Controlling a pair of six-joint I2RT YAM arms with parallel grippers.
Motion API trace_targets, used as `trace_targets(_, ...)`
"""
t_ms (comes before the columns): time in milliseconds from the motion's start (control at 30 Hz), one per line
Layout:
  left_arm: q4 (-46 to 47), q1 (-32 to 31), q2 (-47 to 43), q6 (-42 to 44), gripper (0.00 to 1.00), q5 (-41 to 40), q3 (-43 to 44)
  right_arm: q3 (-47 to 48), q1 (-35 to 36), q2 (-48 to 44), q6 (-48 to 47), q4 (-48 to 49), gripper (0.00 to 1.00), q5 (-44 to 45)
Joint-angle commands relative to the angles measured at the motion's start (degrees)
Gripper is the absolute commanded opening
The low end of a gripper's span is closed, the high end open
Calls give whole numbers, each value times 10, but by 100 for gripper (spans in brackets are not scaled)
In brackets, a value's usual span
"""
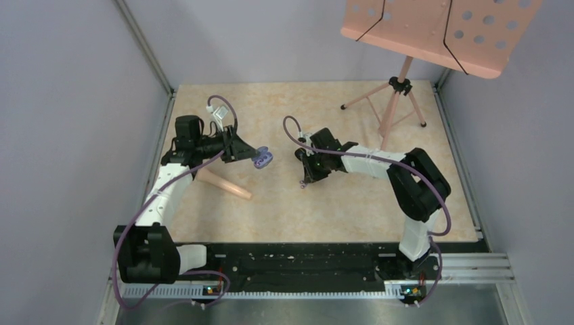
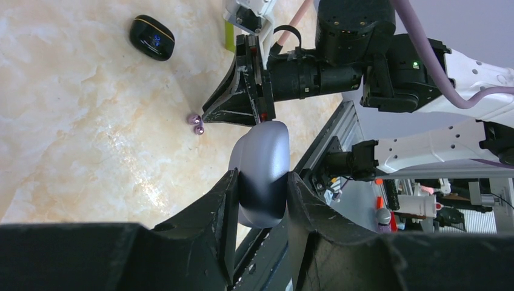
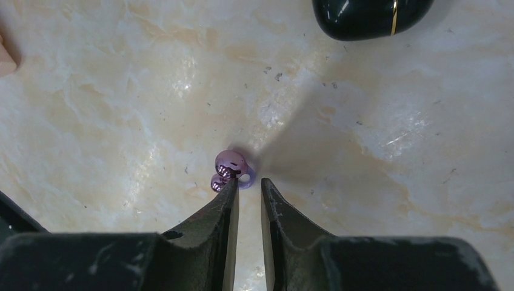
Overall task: Insert the wireless bluetooth earbuds into the charging case
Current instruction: Pick up the earbud from the center of the board.
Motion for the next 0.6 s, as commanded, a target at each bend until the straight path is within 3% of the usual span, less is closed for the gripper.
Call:
trace_targets(0,29,3,-15,-6,0,10,2,27,-4,20,10,0,20,5)
trace_targets(567,40,4,-9,-10,0,6,-3,41,-1,37,3,4,30,4)
